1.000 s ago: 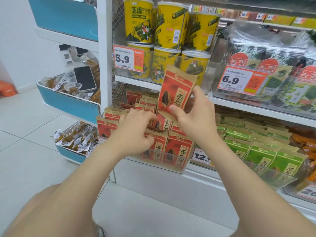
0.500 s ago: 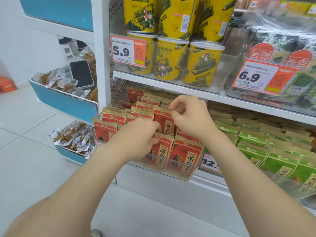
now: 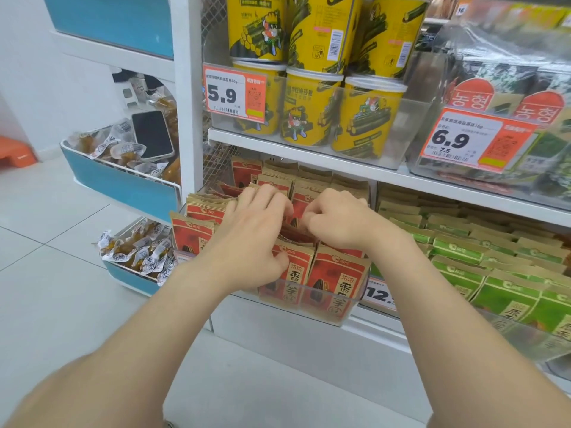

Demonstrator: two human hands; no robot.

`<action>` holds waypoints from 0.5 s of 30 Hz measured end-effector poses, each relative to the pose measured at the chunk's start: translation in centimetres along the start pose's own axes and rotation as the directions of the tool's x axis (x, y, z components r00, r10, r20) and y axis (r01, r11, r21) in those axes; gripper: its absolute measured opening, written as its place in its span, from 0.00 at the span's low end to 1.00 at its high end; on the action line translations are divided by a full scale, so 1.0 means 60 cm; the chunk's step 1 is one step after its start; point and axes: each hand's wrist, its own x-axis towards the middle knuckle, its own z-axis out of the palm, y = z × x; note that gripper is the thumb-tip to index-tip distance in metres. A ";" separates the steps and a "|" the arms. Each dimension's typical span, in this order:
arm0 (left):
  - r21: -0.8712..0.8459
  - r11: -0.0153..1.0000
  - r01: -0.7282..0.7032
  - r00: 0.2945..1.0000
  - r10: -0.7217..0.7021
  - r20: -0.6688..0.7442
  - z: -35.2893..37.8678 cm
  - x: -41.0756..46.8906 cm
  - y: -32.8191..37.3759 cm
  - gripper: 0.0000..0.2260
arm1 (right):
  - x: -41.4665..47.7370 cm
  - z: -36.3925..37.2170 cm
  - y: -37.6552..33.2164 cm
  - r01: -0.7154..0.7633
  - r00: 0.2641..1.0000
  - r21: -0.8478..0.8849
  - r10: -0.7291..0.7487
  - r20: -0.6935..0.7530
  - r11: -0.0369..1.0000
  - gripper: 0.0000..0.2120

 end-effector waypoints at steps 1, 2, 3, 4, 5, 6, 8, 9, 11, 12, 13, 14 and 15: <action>0.021 1.000 -0.006 0.999 0.006 0.038 0.001 -0.001 0.003 0.29 | 0.003 0.002 0.002 0.002 0.999 0.007 -0.002 -0.034 1.000 0.16; 0.035 0.999 -0.007 0.996 0.003 0.089 0.004 -0.001 0.005 0.32 | 0.007 0.006 0.004 0.005 0.996 0.016 -0.004 -0.086 1.000 0.16; 0.051 0.999 -0.002 0.991 -0.005 0.132 0.006 -0.001 0.007 0.33 | 0.012 0.010 0.005 0.007 0.989 0.024 -0.003 -0.147 1.000 0.17; 0.064 0.998 0.002 0.988 -0.012 0.152 0.008 -0.001 0.008 0.33 | 0.018 0.014 0.006 0.004 0.978 0.028 0.002 -0.208 1.000 0.17; 0.070 0.998 0.007 0.988 -0.018 0.155 0.010 -0.001 0.008 0.32 | 0.025 0.017 0.007 -0.008 0.966 0.012 0.011 -0.258 1.000 0.18; 0.068 0.998 0.014 0.988 -0.024 0.150 0.011 0.000 0.008 0.30 | 0.031 0.019 0.007 -0.024 0.958 -0.018 0.018 -0.287 1.000 0.18; 0.053 0.998 0.020 0.989 -0.027 0.143 0.011 0.002 0.008 0.29 | 0.042 0.023 0.007 -0.064 0.961 -0.099 0.035 -0.275 0.993 0.16; 0.044 0.999 0.016 0.990 -0.022 0.141 0.011 0.003 0.008 0.28 | 0.046 0.024 0.006 -0.087 0.968 -0.134 0.052 -0.246 0.987 0.15; 0.032 0.999 0.012 0.989 -0.016 0.145 0.011 0.004 0.008 0.27 | 0.050 0.024 0.002 -0.123 0.978 -0.189 0.087 -0.188 0.974 0.14; 0.027 1.000 0.015 0.988 -0.018 0.151 0.012 0.005 0.008 0.27 | 0.051 0.023 0.000 -0.134 0.980 -0.215 0.096 -0.175 0.967 0.12; 0.021 1.000 0.020 0.987 -0.023 0.158 0.012 0.005 0.009 0.26 | 0.053 0.023 -0.003 -0.140 0.980 -0.236 0.100 -0.174 0.962 0.09; 0.018 1.000 0.026 0.986 -0.028 0.167 0.011 0.005 0.010 0.27 | 0.055 0.023 -0.005 -0.142 0.979 -0.248 0.099 -0.179 0.958 0.06; 0.017 0.999 0.029 0.984 -0.031 0.173 0.010 0.006 0.010 0.27 | 0.058 0.024 -0.007 -0.143 0.977 -0.245 0.097 -0.190 0.959 0.04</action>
